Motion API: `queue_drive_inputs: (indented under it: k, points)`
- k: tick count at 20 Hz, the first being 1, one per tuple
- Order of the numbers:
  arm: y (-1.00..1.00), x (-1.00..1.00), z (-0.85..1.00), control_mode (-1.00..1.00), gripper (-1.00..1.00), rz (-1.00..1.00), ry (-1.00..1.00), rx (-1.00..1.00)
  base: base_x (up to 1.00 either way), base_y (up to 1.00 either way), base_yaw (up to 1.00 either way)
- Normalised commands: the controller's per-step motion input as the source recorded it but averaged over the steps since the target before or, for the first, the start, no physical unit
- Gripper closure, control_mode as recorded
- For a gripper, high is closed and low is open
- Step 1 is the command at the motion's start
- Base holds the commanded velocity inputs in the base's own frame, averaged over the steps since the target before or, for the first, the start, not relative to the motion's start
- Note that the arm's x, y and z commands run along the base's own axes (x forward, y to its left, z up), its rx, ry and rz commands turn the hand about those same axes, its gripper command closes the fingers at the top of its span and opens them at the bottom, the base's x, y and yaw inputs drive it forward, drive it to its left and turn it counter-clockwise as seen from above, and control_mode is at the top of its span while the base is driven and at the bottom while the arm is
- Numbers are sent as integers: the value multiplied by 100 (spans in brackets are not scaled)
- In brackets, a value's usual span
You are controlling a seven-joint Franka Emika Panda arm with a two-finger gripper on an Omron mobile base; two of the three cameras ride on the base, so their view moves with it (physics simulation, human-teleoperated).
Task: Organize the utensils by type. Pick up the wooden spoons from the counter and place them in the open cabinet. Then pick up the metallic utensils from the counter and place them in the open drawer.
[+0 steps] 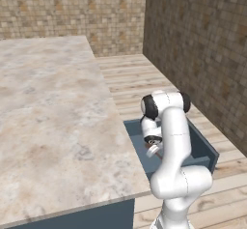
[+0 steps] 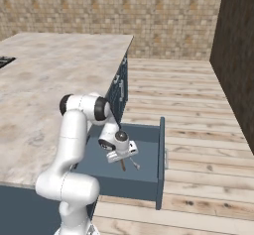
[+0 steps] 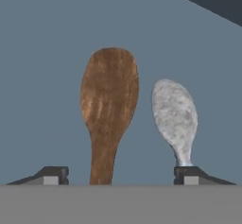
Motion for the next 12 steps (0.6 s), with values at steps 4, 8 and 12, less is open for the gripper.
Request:
queue_drive_inputs:
  k: [4, 8, 12]
  points:
    - [-6, 0, 44, -100, -100, 6, -1, 0, 0, 0, 0]
    - [0, -3, 75, -100, -100, 7, -5, 0, 0, 0, 0]
    - [-3, -5, 88, -100, -100, 8, -5, 0, 0, 0, 0]
